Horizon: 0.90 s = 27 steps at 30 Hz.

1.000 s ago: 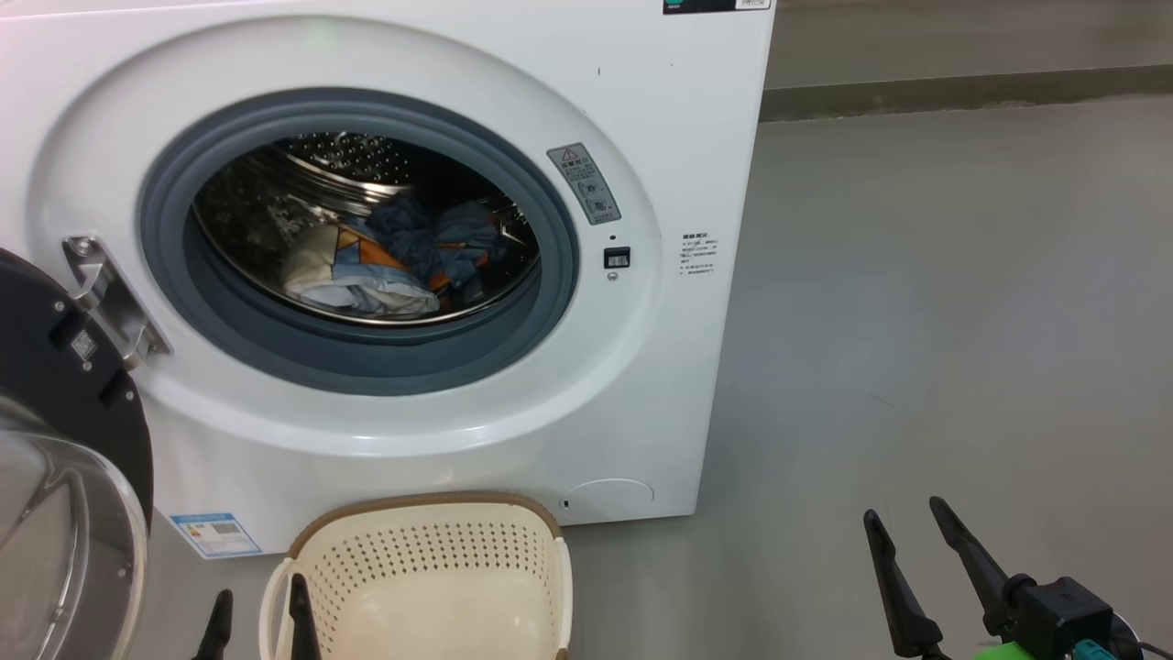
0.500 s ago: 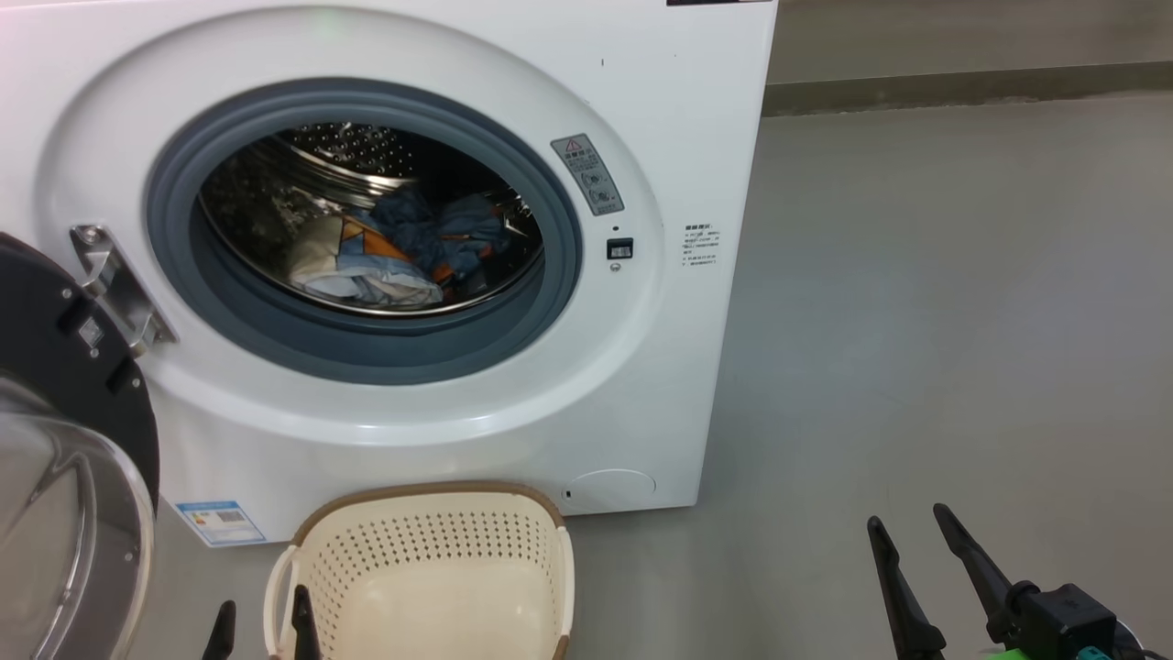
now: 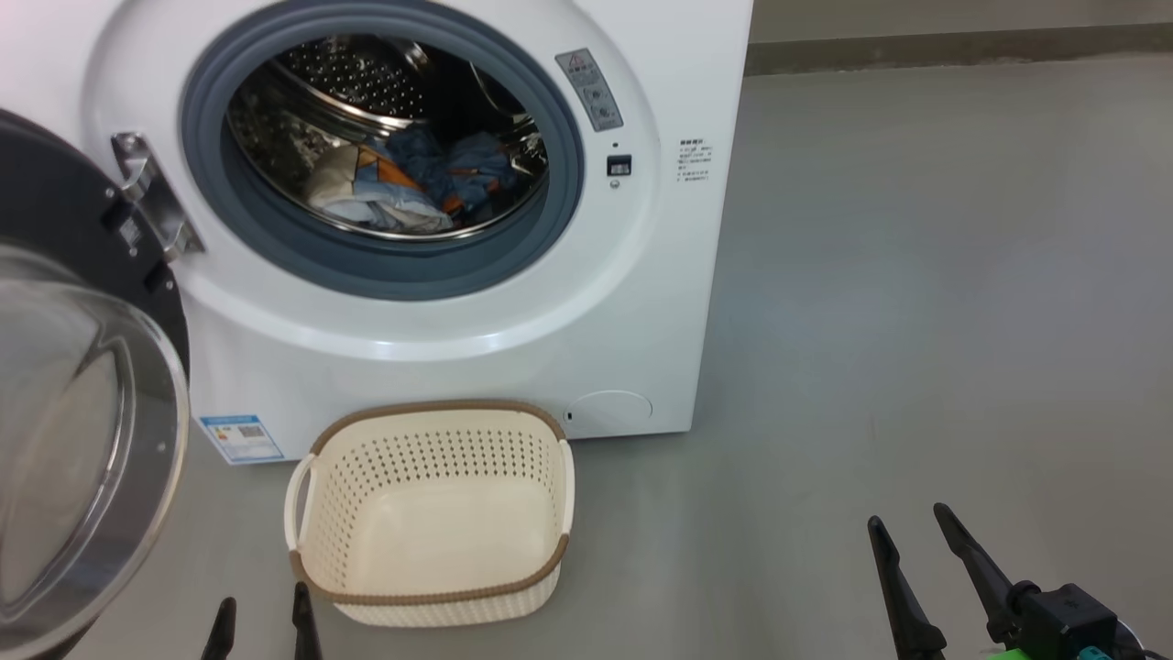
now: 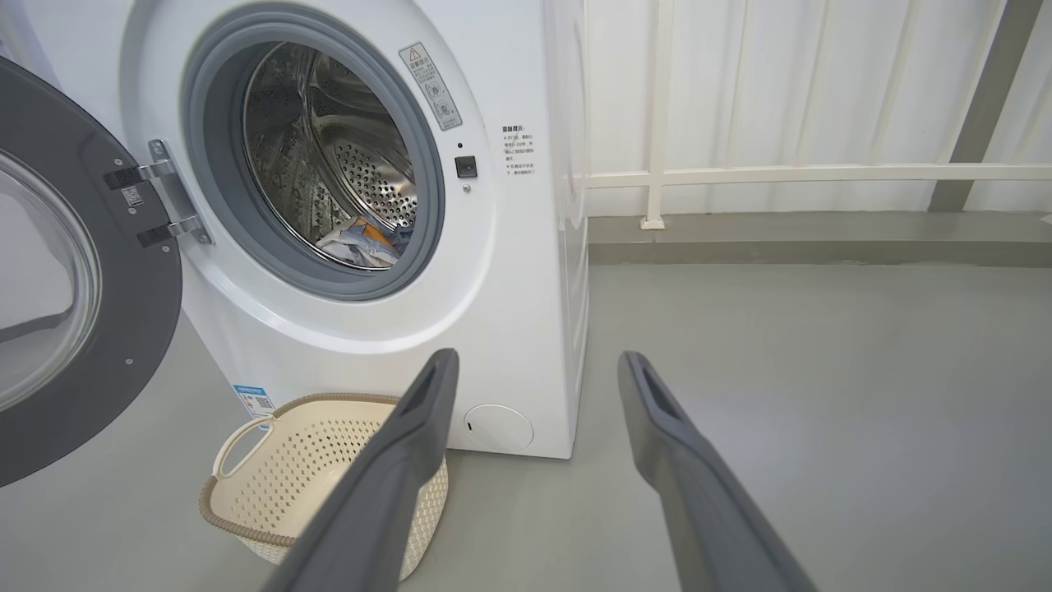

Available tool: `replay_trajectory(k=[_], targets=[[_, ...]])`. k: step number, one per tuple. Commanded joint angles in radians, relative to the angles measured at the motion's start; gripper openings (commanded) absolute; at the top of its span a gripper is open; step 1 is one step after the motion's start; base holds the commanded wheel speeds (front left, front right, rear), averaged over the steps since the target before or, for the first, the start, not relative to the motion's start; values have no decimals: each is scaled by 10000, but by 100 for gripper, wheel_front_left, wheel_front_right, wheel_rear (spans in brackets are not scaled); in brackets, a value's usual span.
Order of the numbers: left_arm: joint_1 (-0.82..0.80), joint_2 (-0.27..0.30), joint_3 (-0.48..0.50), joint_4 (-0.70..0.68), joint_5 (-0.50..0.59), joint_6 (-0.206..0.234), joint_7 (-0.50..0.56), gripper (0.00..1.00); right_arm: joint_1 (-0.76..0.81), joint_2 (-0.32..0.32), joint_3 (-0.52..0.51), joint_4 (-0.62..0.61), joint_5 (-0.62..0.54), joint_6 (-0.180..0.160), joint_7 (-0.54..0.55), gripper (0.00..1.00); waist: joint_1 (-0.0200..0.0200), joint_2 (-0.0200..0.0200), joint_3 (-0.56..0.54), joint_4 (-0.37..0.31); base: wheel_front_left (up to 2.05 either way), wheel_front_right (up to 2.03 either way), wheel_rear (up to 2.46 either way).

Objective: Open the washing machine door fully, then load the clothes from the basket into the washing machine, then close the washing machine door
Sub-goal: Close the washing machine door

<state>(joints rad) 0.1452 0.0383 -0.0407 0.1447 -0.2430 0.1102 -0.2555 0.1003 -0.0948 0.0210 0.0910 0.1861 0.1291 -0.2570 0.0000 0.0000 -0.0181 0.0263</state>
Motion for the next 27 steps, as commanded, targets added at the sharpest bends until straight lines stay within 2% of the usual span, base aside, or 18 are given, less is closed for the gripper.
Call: replay_trajectory(k=[1, 8, 15, 21, 27], targets=[[-307, 120, 328, -277, 102, 65, -63, 100, -258, -76, 209, -269, -36, 16, -48, 100, 0, 0, 21, 14, -149, 149, 0], [-367, 120, 281, -216, 69, 78, -63, 100, -295, -41, 210, -261, -46, 16, -48, 100, 0, 0, 57, 93, -95, 95, 0], [-453, 120, 240, -257, 90, 67, -63, 100, -307, -7, 197, -282, -77, 16, -48, 100, 0, 0, 96, 498, -5, 5, 0], [-534, 120, 332, -456, 163, 64, -63, 100, -481, -96, 377, -295, -88, 16, -48, 100, 0, 0, 177, 1178, 0, 0, 0], [-563, 120, 334, -559, 81, 135, -63, 100, -687, -223, 450, -272, -73, 16, -48, 100, 0, 0, 240, 2193, 0, 0, 0]])
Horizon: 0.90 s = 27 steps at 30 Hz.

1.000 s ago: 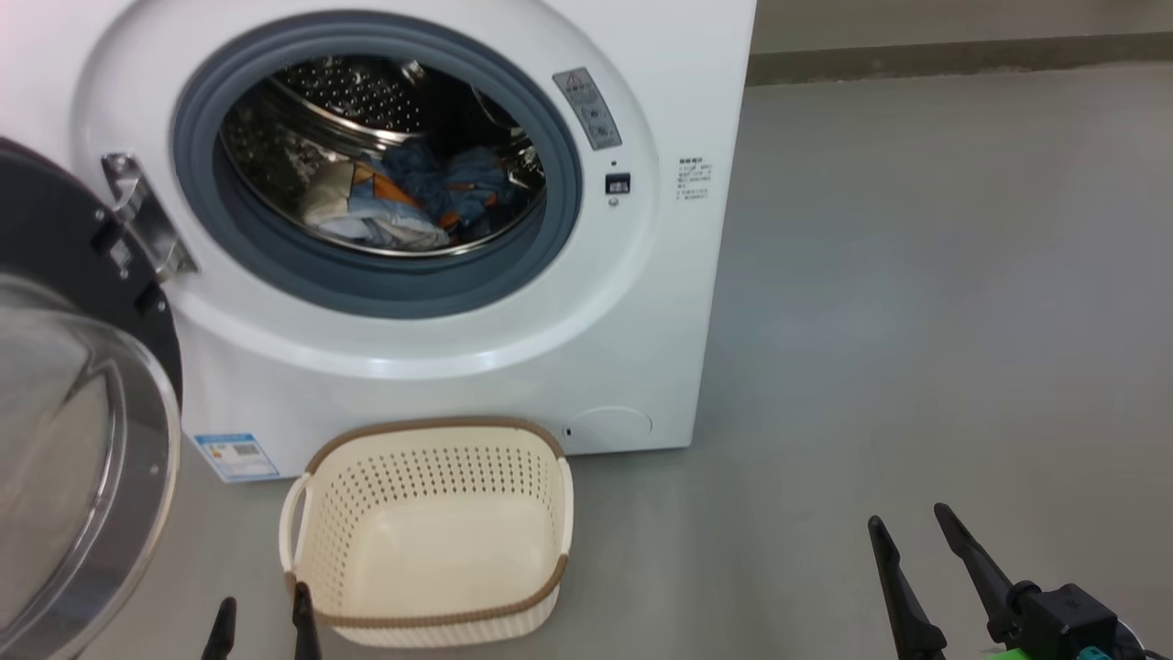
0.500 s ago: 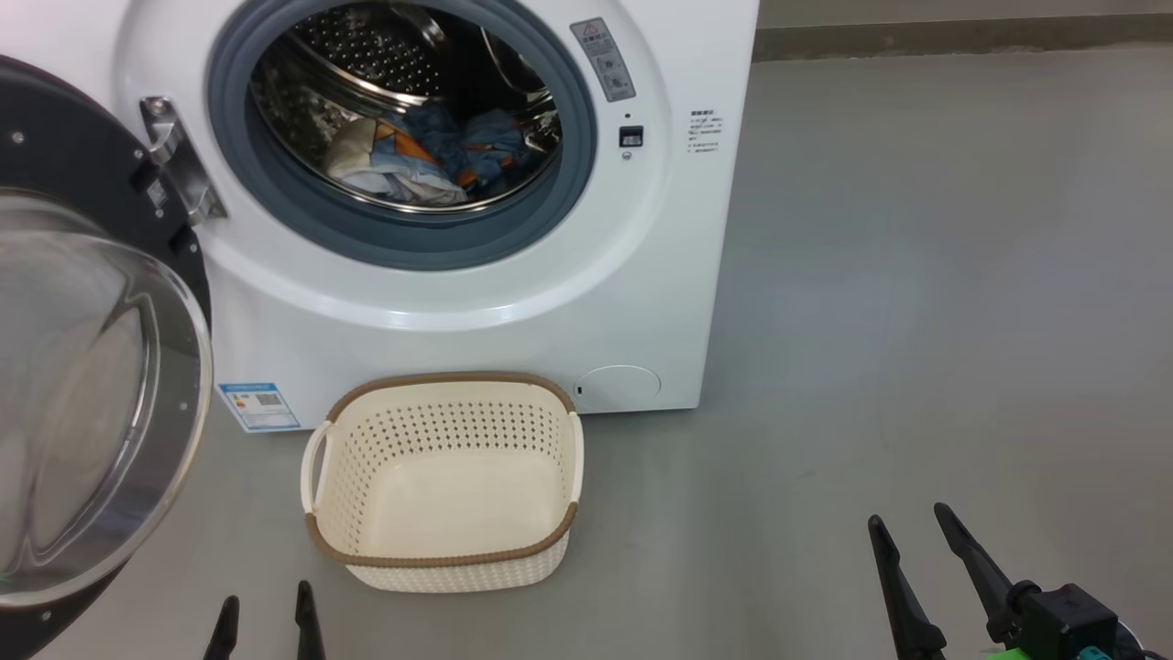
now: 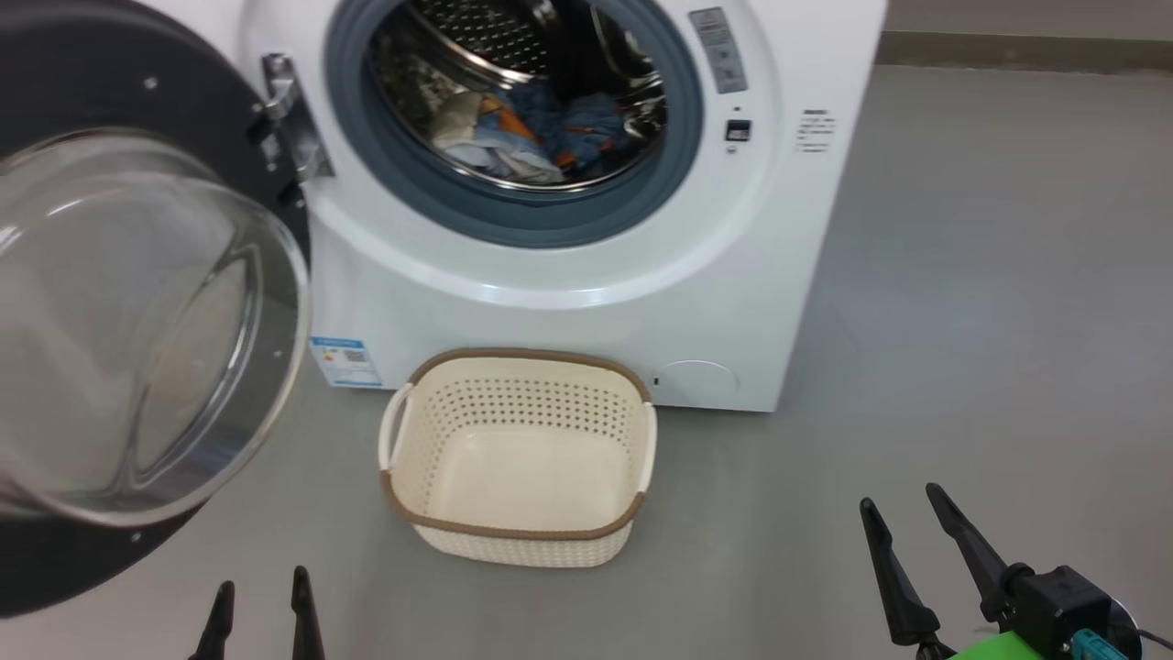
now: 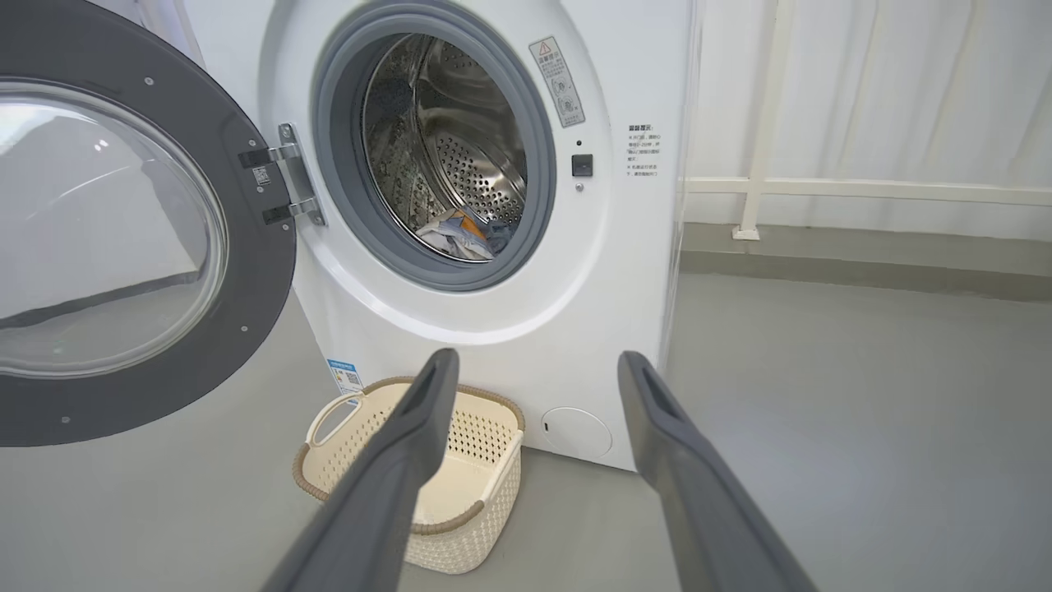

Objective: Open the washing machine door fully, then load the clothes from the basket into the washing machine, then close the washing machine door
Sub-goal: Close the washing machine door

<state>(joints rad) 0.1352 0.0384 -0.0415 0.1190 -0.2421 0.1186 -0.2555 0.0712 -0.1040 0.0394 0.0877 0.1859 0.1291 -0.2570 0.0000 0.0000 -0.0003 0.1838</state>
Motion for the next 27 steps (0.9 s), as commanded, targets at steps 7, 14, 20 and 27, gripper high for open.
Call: replay_trajectory(k=[7, 14, 20, 27], targets=[[-448, 118, 285, -387, -70, 155, -63, 100, -520, -235, 370, -233, -60, 16, -48, 100, 0, 0, 99, 1943, 0, 0, 0], [-471, 118, 213, -430, -185, 230, -63, 100, -562, -290, 382, -218, -56, 16, -48, 100, 0, 0, 79, 3029, 0, 0, 0], [-395, 118, 361, -729, -425, 462, -63, 100, -921, -468, 801, -118, -40, 16, -48, 100, 0, 0, 319, 3452, 0, 0, 0], [-167, 118, 578, -1185, -676, 801, -63, 100, -1563, -715, 1440, 197, 145, 16, -48, 100, 0, 0, 544, 3577, 0, 0, 0]])
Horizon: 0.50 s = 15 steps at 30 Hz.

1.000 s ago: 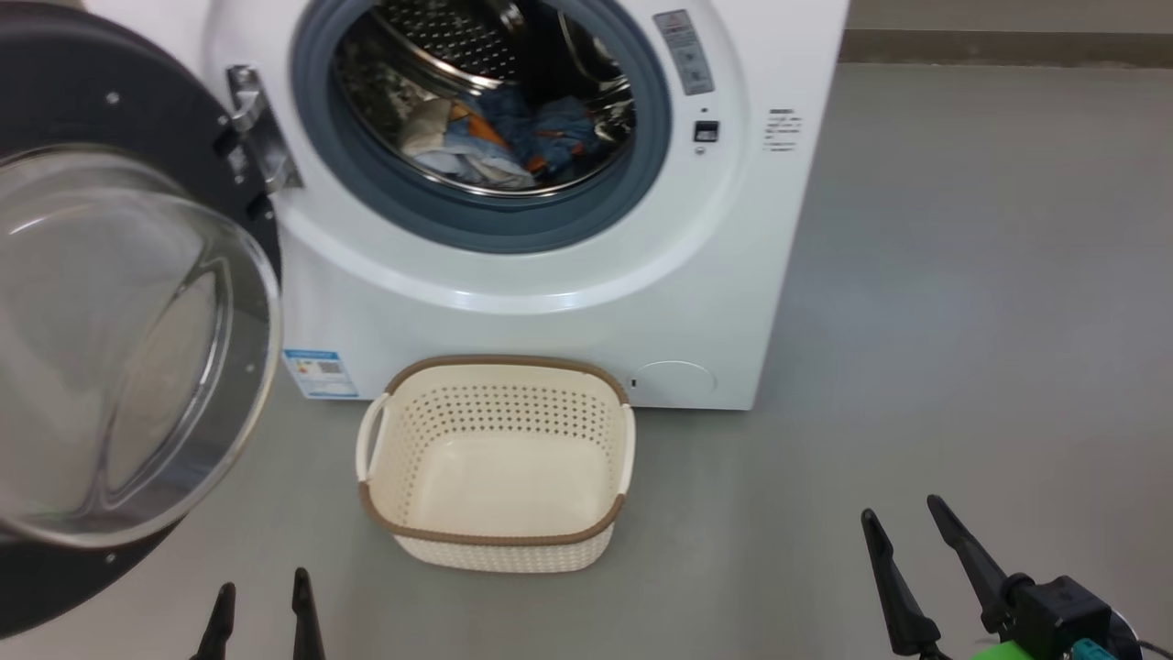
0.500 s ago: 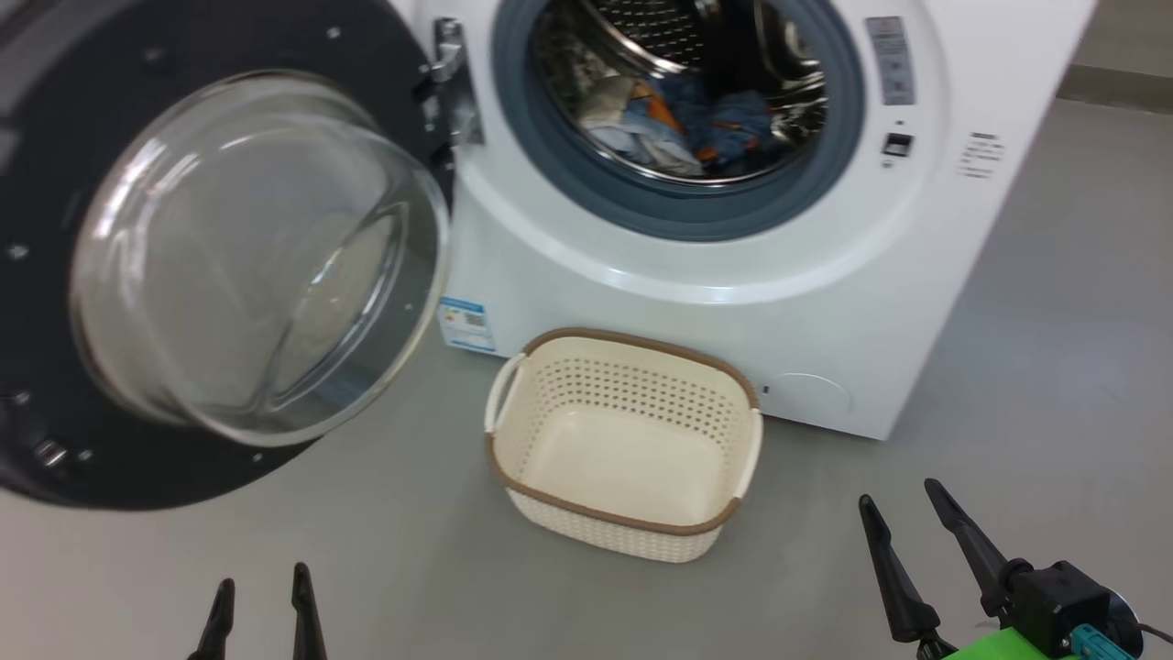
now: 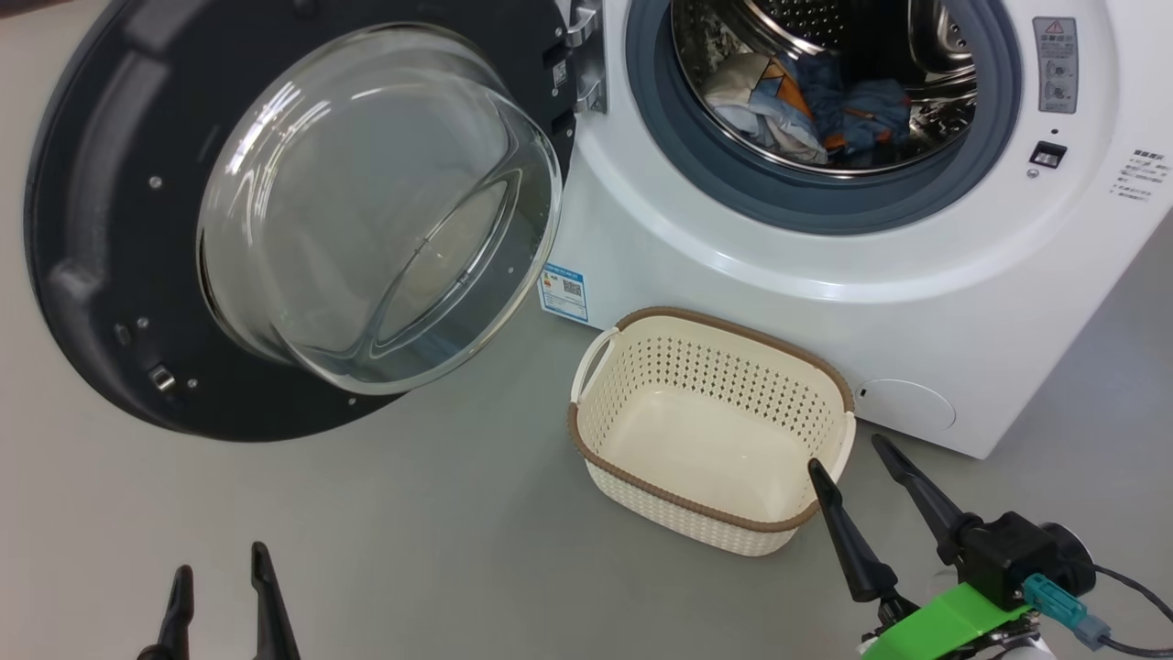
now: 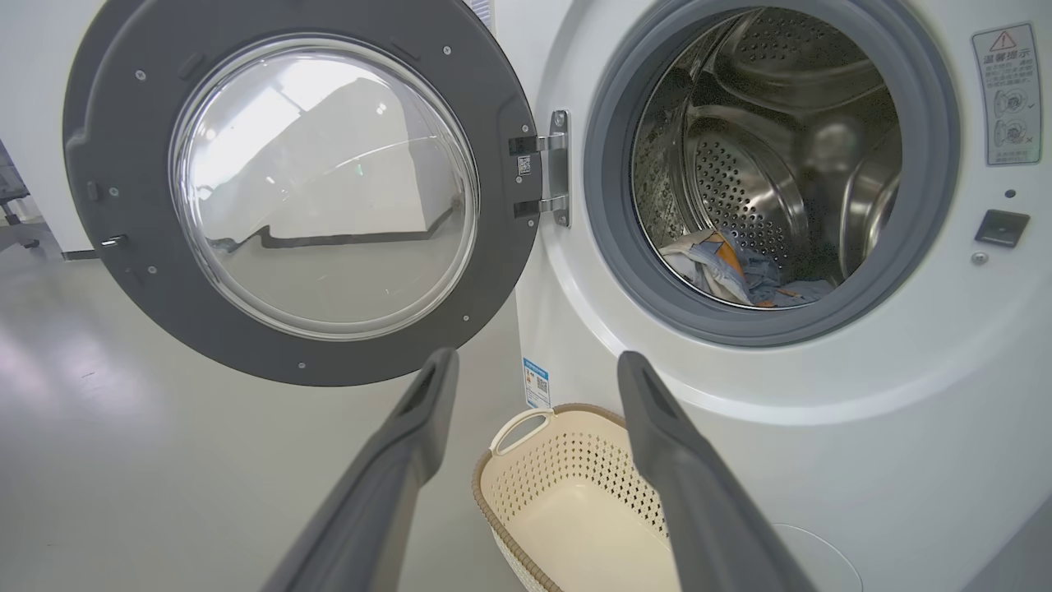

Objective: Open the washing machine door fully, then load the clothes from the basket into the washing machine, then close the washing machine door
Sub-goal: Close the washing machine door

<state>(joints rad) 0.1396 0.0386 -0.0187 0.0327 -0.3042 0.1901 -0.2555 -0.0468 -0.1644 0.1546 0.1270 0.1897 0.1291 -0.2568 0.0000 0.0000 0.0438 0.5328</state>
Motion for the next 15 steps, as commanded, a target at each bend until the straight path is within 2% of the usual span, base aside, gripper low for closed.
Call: replay_trajectory(k=[1, 8, 9, 10, 11, 15], targets=[[-182, 116, 348, -369, -82, 123, -63, 100, -457, -130, 350, -159, 129, 16, -49, 100, 0, 0, 127, 98, 0, 0, 0], [-59, 116, 486, -527, -277, 305, -63, 100, -719, -201, 626, -16, 237, 16, -49, 100, 0, 0, 172, 111, 0, 0, 0], [-53, 116, 561, -513, -392, 325, -63, 68, -722, -206, 638, -10, 248, 16, -49, 100, 0, 0, 166, 106, 0, 0, 0], [-53, 116, 668, -488, -560, 339, -63, 21, -716, -204, 644, -6, 254, 16, -49, 100, 0, 0, 159, 101, 0, 0, 0], [-59, 116, 823, -459, -828, 351, -63, 0, -702, -196, 641, -4, 258, 16, -49, 100, 0, 0, 150, 96, 0, 0, 0], [-193, 116, 1815, -252, -1811, 70, -63, 0, -578, -117, 552, -16, 253, 16, -49, 100, 0, 0, 107, 66, 0, 0, 0]])
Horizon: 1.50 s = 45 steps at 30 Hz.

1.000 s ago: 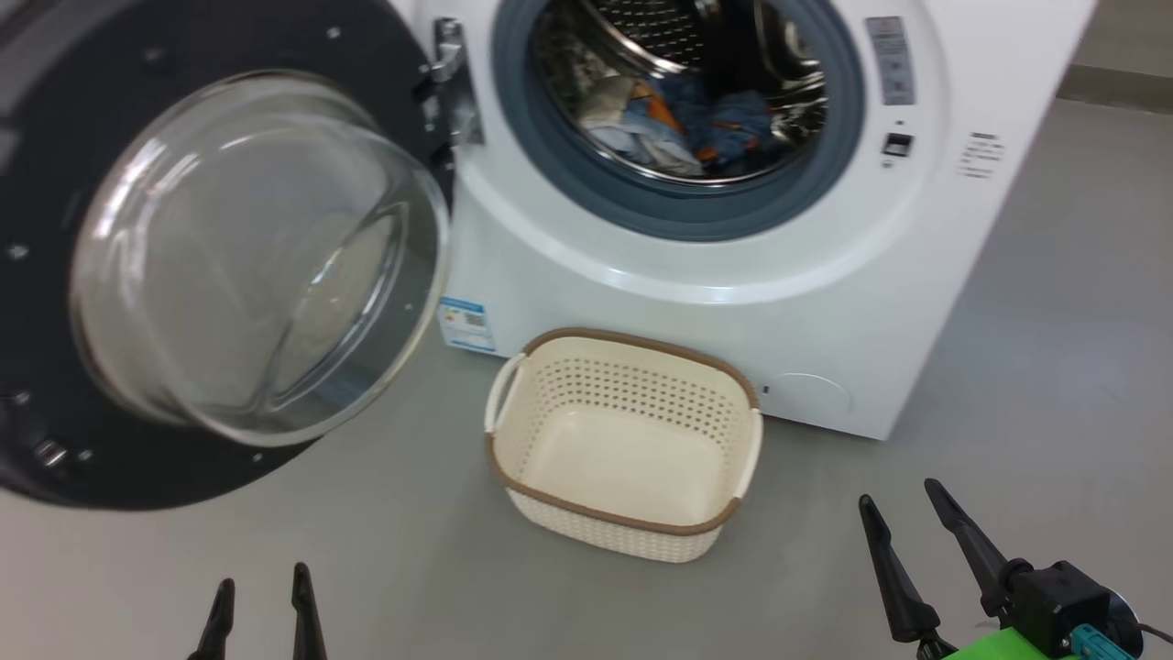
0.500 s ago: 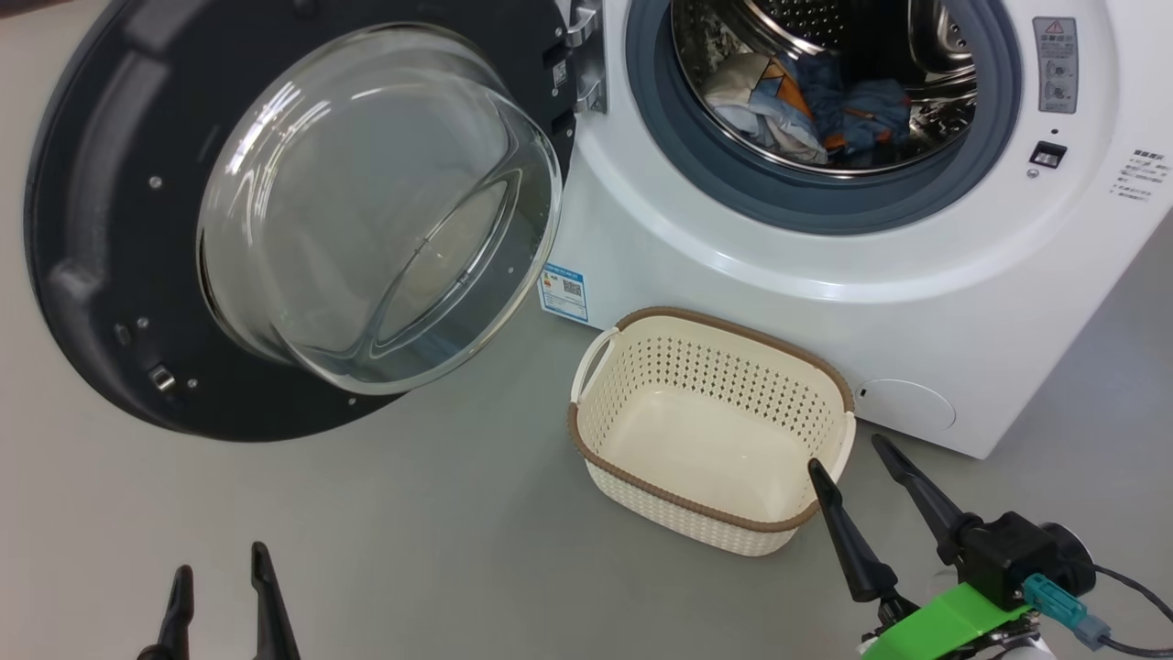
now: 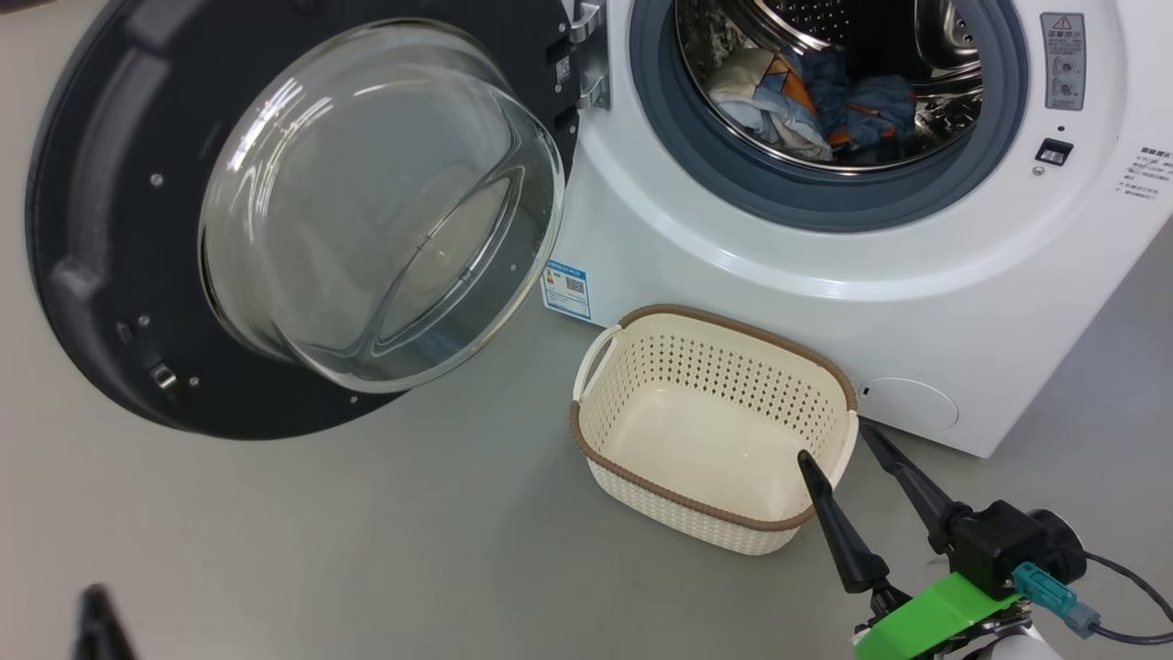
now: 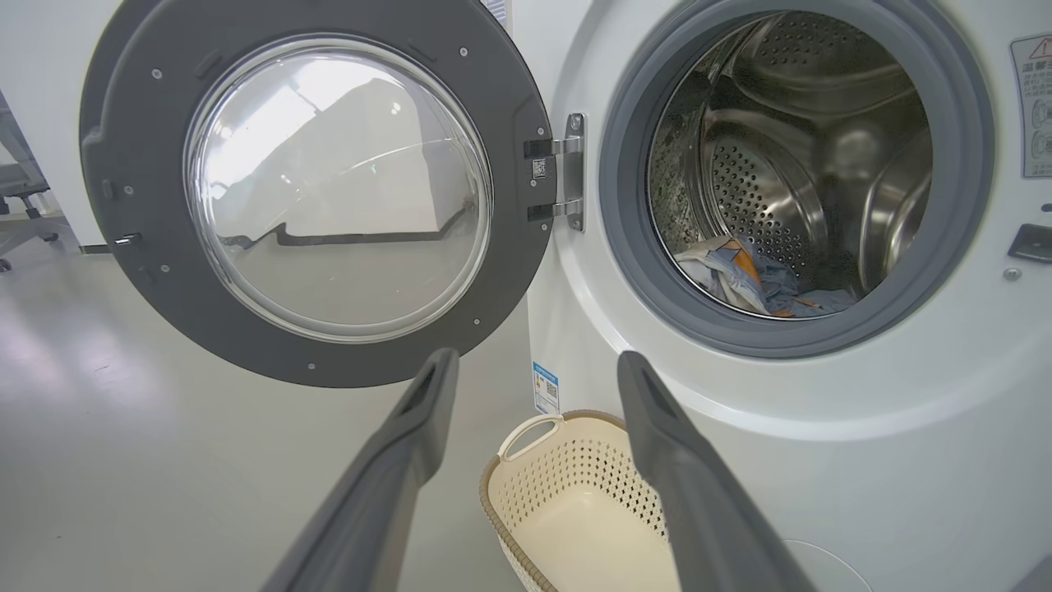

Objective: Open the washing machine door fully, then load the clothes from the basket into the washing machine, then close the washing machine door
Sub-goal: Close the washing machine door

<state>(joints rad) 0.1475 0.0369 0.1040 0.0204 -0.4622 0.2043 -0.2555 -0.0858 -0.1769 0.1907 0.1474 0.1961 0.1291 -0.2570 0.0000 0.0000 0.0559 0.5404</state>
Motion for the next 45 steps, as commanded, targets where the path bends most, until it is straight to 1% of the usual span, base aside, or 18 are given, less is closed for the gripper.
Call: replay_trajectory(k=[1, 4, 8, 10, 12, 13, 14, 16, 18, 20, 23, 25, 28, 32, 33, 36, 38, 45], targets=[[-333, 133, 930, -38, -451, -200, -63, 0, -149, 32, 162, -226, 184, 16, -48, 100, 0, 0, -26, -21, 0, 0, 0], [-697, 133, 2157, 388, -1312, -691, -63, 0, -35, 105, 76, -243, 166, 16, -48, 100, 0, 0, -67, -55, 0, 0, 0], [-1544, 210, 4065, 1207, -2110, -1524, -63, 0, 72, 223, -20, -255, 137, 16, -48, 100, 0, 0, -115, -108, 0, 0, 0], [-2066, 547, 4748, 1795, -2346, -1776, -63, 0, 97, 271, -52, -264, 123, 16, -48, 100, 0, 0, -129, -134, 0, 0, 0], [-2595, 1144, 5122, 2554, -2594, -1865, -25, 0, 105, 316, -91, -267, 104, 16, -48, 100, 0, 0, -135, -159, 0, 0, 0], [-2595, 1144, 5122, 2554, -2594, -1865, -25, 0, 105, 316, -91, -267, 104, 16, -48, 100, 0, 0, -135, -159, 0, 0, 0], [-2903, 1492, 5302, 2941, -2748, -1851, 60, 0, 103, 336, -108, -269, 96, 16, -48, 100, 0, 0, -134, -165, 0, 0, 0], [-3497, 2401, 5531, 3705, -2755, -1805, 124, 0, 99, 365, -119, -274, 87, 16, -48, 100, 0, 0, -141, -191, 0, 0, 0], [-4210, 3028, 5715, 4404, -3000, -1832, 264, 0, 112, 393, -158, -290, 85, 16, -48, 100, 0, 0, -149, -207, 0, 0, 0], [-4839, 3615, 5742, 5098, -3064, -1767, 437, 0, 130, 413, -189, -307, 80, 16, -48, 100, 0, 0, -153, -226, 0, 0, 0], [-5916, 4196, 5776, 5999, -3389, -1645, 871, 0, 187, 438, -207, -323, 78, 16, -48, 100, 0, 0, -203, -277, 0, 0, 0], [-6614, 4474, 5774, 6536, -3651, -1647, 1194, 0, 256, 476, -281, -342, 63, 16, -48, 100, 0, 0, -243, -312, 0, 0, 0], [-7638, 4766, 5746, 7327, -3994, -1478, 1719, 0, 411, 524, -330, -374, 48, 16, -48, 100, 0, 0, -330, -374, 0, 0, 0], [-8666, 4894, 5817, 8235, -4470, -1337, 2277, 0, 660, 628, -512, -415, 5, 16, -48, 100, 0, 0, -491, -490, 0, 0, 0], [-9068, 4986, 5903, 8565, -4696, -1331, 2483, 0, 745, 677, -563, -451, -21, 16, -48, 100, 0, 0, -512, -644, 0, 0, 0], [-9477, 5103, 5939, 8941, -4914, -1422, 2747, 0, 829, 669, -541, -462, -54, 16, -48, 100, 0, 0, -518, -894, 0, 0, 0], [-9639, 5161, 5908, 9148, -5007, -1562, 2943, 0, 869, 639, -528, -454, -67, 16, -48, 100, 0, 0, -525, -1069, 0, 0, 0], [-9842, 5444, 5987, 9763, -5310, -1868, 3499, 0, 993, 488, -539, -449, -71, 16, -48, 100, 0, 0, -527, -1619, 0, 0, 0]])
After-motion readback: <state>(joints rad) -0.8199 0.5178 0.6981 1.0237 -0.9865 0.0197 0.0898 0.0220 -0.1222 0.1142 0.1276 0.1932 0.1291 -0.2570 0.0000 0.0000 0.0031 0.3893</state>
